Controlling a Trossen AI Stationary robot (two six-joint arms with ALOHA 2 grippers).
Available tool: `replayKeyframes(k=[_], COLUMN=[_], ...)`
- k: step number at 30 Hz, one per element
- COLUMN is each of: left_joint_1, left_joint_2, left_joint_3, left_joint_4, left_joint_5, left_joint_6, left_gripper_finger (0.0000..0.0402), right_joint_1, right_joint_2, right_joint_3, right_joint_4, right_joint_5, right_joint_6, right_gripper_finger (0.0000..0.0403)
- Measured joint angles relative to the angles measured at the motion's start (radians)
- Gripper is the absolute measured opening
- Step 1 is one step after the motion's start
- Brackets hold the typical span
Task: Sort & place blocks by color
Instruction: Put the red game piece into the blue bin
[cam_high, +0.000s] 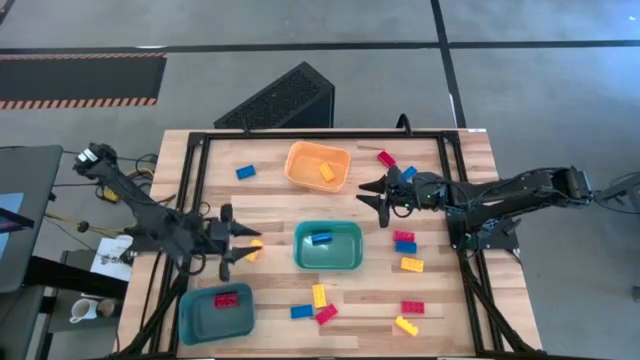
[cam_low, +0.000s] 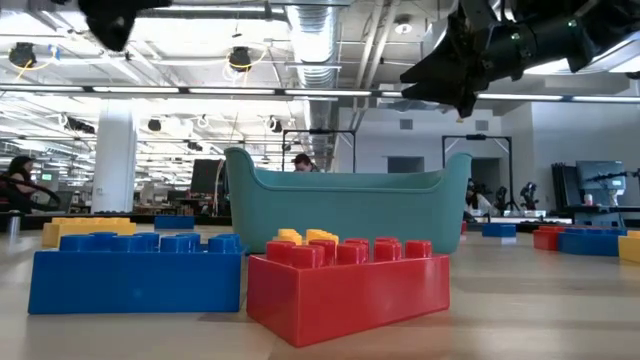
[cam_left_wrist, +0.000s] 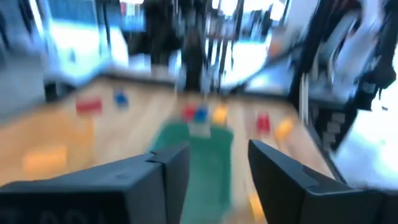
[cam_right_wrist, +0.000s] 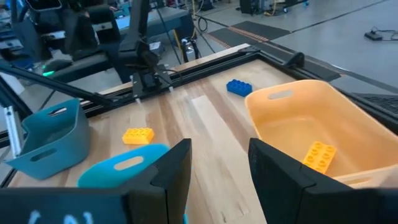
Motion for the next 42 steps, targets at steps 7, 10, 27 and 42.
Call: replayKeyframes(k=[7, 10, 27, 42], left_joint_1=[0.153, 0.226, 0.468, 0.471], left_joint_2=[-0.02, 0.012, 0.109, 0.109], left_joint_3=[-0.221, -0.285, -0.279, -0.278], left_joint_4=[0.606, 0.714, 0.959, 0.788], left_joint_5=[0.209, 0.218, 0.371, 0.368], left_joint_6=[0.393, 0.397, 0.43, 0.249], left_gripper_finger=[0.0099, 0.0082, 0.0054, 0.0078], right_joint_1=[-0.106, -0.178, -0.574, -0.711], right_joint_2=[0.0, 0.0, 0.125, 0.402], right_joint_3=[0.018, 0.07, 0.142, 0.142], right_joint_4=[-0.082, -0.256, -0.522, -0.419], right_joint_5=[0.0, 0.0, -0.051, -0.054], right_joint_6=[0.013, 0.056, -0.022, -0.095], right_gripper_finger=[0.0182, 0.0182, 0.0228, 0.0267])
